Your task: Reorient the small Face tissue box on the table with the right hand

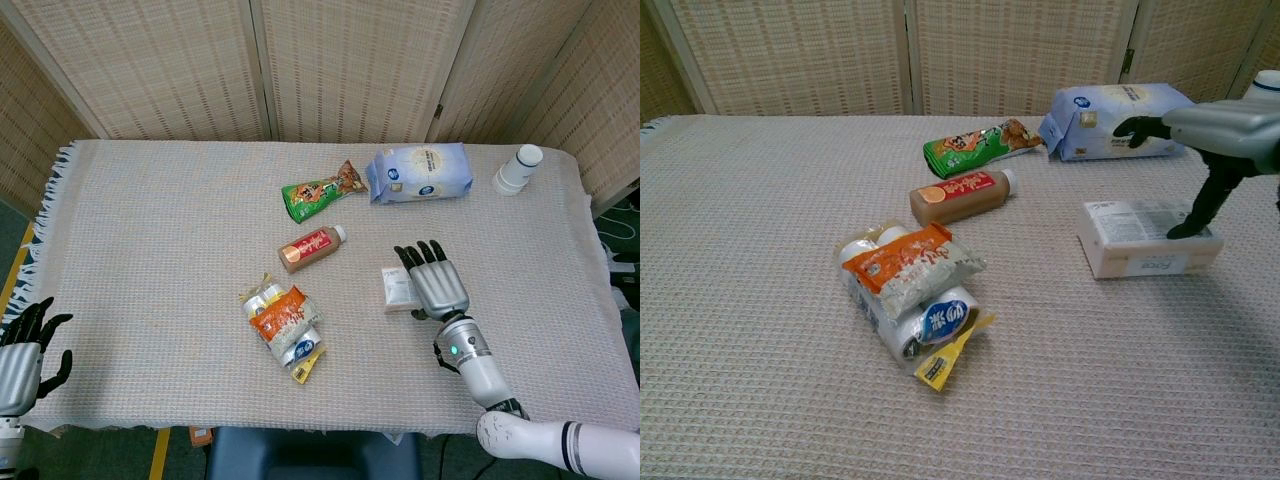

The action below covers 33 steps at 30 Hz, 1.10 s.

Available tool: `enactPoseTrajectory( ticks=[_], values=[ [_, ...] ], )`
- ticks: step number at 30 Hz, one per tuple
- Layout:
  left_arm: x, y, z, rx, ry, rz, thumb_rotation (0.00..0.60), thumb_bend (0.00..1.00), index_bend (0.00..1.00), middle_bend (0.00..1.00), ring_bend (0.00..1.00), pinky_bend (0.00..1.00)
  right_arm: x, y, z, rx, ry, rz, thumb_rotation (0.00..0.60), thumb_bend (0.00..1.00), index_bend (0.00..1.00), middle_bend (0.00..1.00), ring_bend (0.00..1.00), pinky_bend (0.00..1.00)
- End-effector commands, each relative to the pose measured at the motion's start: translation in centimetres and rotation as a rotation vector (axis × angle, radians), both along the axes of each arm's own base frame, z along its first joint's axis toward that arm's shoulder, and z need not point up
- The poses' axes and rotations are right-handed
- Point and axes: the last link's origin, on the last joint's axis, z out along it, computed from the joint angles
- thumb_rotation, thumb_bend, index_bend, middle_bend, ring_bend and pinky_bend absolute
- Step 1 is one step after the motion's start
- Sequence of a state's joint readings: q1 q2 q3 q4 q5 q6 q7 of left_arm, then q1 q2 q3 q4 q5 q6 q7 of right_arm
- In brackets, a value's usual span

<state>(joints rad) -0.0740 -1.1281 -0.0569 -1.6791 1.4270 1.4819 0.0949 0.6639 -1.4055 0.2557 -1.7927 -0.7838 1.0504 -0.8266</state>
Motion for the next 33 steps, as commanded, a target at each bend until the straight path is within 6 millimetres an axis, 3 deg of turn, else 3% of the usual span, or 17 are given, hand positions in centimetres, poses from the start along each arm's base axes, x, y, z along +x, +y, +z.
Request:
enactPoseTrajectory(
  ticks=[1,13,26,33],
  values=[
    [0.0,0.0,0.2,0.003,-0.004,0.003,0.600,0.49,0.24,0.00,0.00,0.12,2.0,-1.2,-2.3,0.027,0.002,0.006,0.600,0.05,0.03,0.09,0.05,0.00],
    [0.0,-0.1,0.5,0.006,-0.019,0.000,0.600,0.49,0.24,0.00,0.00,0.12,0.5,-2.5,-3.7,0.022,0.036,-0.086,0.600,0.05,0.03,0.09,0.05,0.00],
    [0.0,-0.1,0.8,0.018,-0.023,0.000,0.600,0.49,0.24,0.00,0.00,0.12,-1.3,-2.6,-4.6,0.056,0.038,-0.130,0.600,0.05,0.05,0.09,0.07,0.00],
    [0.0,-0.1,0.8,0.021,-0.026,-0.002,0.600,0.48,0.24,0.00,0.00,0.12,-1.8,-2.5,-5.1,0.078,0.038,-0.148,0.600,0.05,0.19,0.15,0.17,0.00]
  ],
)
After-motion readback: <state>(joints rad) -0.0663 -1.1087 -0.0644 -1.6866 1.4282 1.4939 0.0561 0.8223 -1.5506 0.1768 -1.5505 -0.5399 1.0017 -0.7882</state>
